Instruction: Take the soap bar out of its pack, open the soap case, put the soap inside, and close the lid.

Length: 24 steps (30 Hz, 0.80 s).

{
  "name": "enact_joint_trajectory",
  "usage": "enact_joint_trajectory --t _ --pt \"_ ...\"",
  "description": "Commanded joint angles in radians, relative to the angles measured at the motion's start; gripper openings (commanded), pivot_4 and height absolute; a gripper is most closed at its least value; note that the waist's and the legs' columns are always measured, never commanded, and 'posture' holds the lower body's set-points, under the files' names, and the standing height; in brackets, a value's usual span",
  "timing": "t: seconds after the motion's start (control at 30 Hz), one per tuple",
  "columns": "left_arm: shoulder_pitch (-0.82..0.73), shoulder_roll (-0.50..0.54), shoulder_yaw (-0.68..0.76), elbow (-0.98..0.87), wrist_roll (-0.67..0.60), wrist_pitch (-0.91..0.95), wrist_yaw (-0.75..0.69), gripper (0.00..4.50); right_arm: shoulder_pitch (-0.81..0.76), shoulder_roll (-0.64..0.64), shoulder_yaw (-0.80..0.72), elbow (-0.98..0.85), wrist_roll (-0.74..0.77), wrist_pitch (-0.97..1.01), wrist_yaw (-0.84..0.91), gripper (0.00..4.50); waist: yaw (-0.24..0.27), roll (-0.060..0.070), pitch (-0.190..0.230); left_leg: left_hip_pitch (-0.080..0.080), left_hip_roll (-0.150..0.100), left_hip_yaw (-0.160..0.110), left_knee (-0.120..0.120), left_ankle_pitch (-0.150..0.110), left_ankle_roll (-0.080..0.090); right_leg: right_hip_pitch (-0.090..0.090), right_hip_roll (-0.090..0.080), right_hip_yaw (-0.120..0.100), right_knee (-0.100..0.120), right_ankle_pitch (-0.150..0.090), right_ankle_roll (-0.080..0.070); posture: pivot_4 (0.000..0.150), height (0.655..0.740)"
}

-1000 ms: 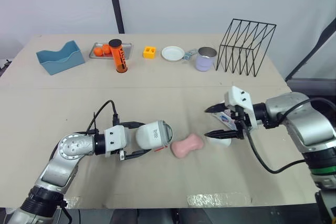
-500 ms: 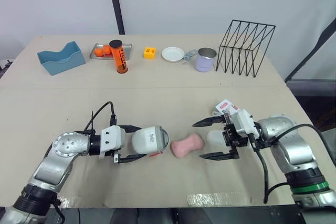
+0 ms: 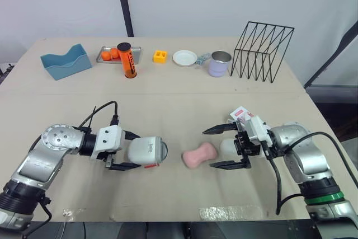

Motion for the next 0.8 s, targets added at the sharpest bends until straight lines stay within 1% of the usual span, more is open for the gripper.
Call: enact_joint_trajectory --t 0.03,0.37,0.6,0.8 --pt "-0.037 0.032 0.026 -0.019 -0.008 0.017 -0.022 3.63 0.014 -0.032 -0.06 -0.03 0.035 0.023 -0.008 4.46 0.0 0.0 0.0 0.0 0.0 0.0 0.0 0.0 0.0 0.0 0.0 0.0 0.0 0.0 0.0 0.15 0.74" --pt "-0.063 0.094 0.016 -0.022 0.017 0.024 -0.076 3.63 0.09 -0.117 -0.179 0.008 0.042 0.001 0.004 4.46 0.0 0.0 0.0 0.0 0.0 0.0 0.0 0.0 0.0 0.0 0.0 0.0 0.0 0.0 0.0 0.15 0.74" --pt "-0.069 0.126 -0.01 -0.05 0.057 0.053 -0.098 3.63 0.156 -0.127 -0.221 0.002 0.036 -0.015 -0.014 4.46 0.0 0.0 0.0 0.0 0.0 0.0 0.0 0.0 0.0 0.0 0.0 0.001 0.0 0.0 0.0 0.15 0.74" --pt "-0.09 0.145 -0.031 -0.065 0.1 0.091 -0.11 3.63 0.157 -0.112 -0.215 -0.004 0.029 -0.019 -0.031 4.46 0.0 0.0 0.0 0.0 0.0 0.001 0.0 0.0 0.0 0.0 0.0 0.001 0.0 -0.001 0.001 0.15 0.74"
